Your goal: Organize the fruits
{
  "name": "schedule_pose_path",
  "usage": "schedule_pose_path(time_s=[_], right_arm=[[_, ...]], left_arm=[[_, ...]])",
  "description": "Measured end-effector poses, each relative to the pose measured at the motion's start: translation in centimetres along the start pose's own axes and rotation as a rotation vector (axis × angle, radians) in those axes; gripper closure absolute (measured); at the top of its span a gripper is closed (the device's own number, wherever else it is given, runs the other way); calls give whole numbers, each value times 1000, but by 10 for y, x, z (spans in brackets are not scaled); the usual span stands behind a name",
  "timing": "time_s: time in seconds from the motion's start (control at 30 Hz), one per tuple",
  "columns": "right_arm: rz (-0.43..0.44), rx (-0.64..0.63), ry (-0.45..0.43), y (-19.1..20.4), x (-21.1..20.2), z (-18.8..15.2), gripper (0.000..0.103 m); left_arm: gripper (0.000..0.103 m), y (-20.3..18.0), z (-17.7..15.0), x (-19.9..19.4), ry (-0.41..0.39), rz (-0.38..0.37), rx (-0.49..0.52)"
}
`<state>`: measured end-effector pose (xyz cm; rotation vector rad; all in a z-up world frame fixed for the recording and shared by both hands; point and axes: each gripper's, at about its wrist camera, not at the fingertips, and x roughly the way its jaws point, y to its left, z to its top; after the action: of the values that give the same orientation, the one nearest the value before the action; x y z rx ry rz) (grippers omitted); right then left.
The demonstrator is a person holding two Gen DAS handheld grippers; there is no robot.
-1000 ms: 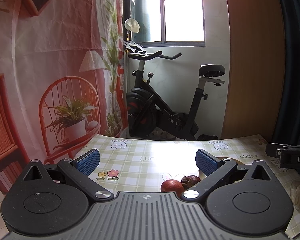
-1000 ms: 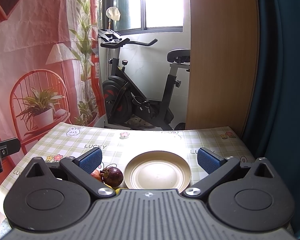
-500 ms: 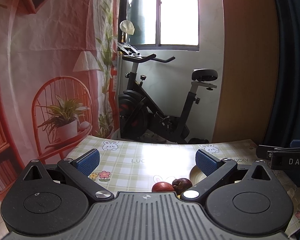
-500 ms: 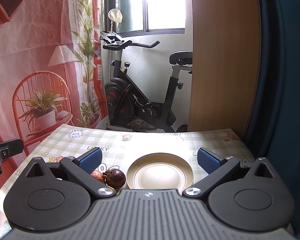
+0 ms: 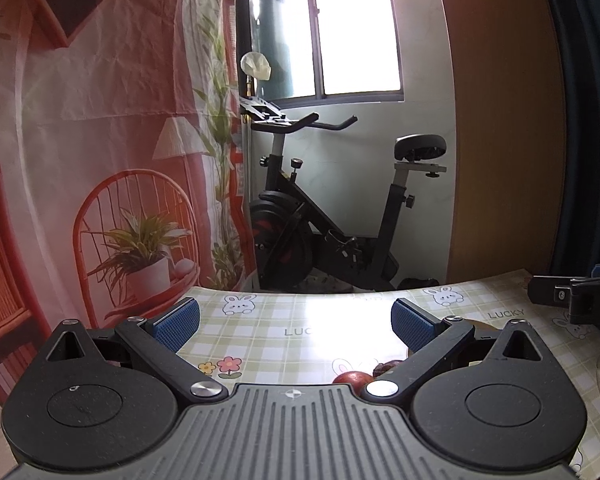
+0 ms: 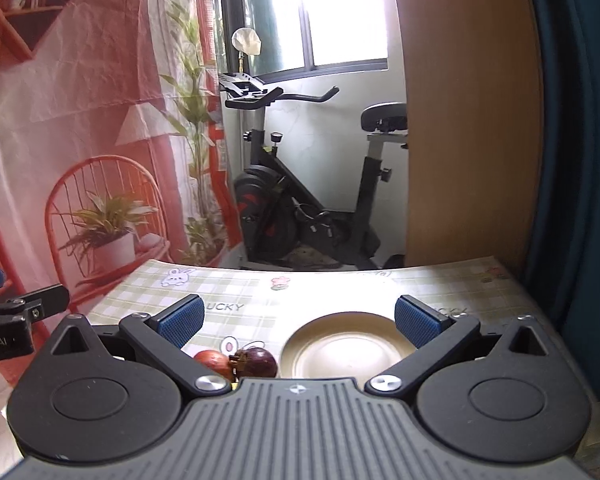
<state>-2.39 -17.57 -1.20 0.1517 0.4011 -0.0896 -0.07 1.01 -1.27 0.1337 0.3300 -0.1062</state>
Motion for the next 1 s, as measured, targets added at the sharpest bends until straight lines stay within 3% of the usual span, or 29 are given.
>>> schedule_pose_path(time_s=[0.13,0.2,0.33,0.43,0.63,0.83,1.0], right_arm=[[-24,26,3,-2,20,-8,0],[-16,65,6,-6,27,-9,0],[23,106,-63,-14,38,-12,0],[47,68,-87,-10,49,-17,0],[78,56,-48,-3,75,-31,0],[57,-38,-39,14,82,-56,0],[63,-72,-8,20,83,-75,0]], left_arm=[[0,3,-3,12,-5,15,16],[0,4,-6,19,4,-16,18],[1,5,-14,37,45,-51,14],[4,8,-18,50,57,-58,0],[6,19,-31,63,23,-127,-45],[6,22,-58,76,6,-124,-48],[8,27,-86,82,67,-157,-126]])
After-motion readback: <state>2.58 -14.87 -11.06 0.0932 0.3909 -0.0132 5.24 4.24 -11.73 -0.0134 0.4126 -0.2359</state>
